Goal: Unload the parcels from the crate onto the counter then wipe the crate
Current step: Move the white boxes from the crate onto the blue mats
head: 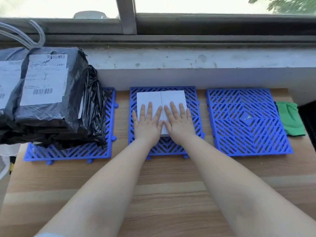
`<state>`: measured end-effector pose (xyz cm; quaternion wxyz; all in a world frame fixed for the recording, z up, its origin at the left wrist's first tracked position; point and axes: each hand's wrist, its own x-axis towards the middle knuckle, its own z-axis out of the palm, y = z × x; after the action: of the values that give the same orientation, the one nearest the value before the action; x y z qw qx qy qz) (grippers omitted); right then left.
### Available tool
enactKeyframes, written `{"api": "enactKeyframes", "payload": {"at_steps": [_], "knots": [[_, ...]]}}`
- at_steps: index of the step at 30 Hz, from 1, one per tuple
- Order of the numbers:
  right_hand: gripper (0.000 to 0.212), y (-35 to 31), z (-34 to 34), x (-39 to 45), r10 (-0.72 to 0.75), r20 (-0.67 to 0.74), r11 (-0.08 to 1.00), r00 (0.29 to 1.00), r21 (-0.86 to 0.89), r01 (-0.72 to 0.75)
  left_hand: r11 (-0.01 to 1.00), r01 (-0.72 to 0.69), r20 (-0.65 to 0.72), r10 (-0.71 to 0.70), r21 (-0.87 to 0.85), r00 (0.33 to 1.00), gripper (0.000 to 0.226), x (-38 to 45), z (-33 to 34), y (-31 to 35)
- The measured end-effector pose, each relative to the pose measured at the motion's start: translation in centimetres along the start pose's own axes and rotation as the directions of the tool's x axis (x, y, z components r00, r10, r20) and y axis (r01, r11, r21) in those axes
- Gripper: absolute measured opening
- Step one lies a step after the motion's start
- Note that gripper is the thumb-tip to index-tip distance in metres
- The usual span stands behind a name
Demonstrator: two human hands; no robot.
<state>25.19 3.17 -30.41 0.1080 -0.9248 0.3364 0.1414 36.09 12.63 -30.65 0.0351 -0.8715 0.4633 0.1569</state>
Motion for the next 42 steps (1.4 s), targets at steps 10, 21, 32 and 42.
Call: {"api": "enactKeyframes", "payload": {"at_steps": [10, 21, 32, 42], "knots": [[0.068, -1.5, -4.1, -2.1, 0.052, 0.112, 0.998, 0.992, 0.027, -0.055, 0.983, -0.145, -0.046, 0.151, 0.112, 0.987, 0.055, -1.2, -4.0, -1.0], [0.074, 2.0, -8.8, -12.3, 0.160, -0.138, 0.987, 0.977, -0.010, -0.163, 0.891, -0.363, -0.104, 0.402, 0.272, 0.910, 0.061, -5.9, -8.6, 2.3], [0.084, 12.2, -9.8, -27.6, 0.449, -0.254, 0.888, 0.856, 0.018, -0.460, 0.700, -0.622, -0.194, 0.704, 0.352, 0.683, 0.070, -12.7, -11.6, 17.7], [0.083, 24.1, -10.7, -46.0, 0.584, -0.313, 0.799, 0.749, 0.062, -0.598, 0.551, -0.732, -0.234, 0.834, 0.401, 0.500, 0.066, -23.1, -13.0, 37.6]]}}
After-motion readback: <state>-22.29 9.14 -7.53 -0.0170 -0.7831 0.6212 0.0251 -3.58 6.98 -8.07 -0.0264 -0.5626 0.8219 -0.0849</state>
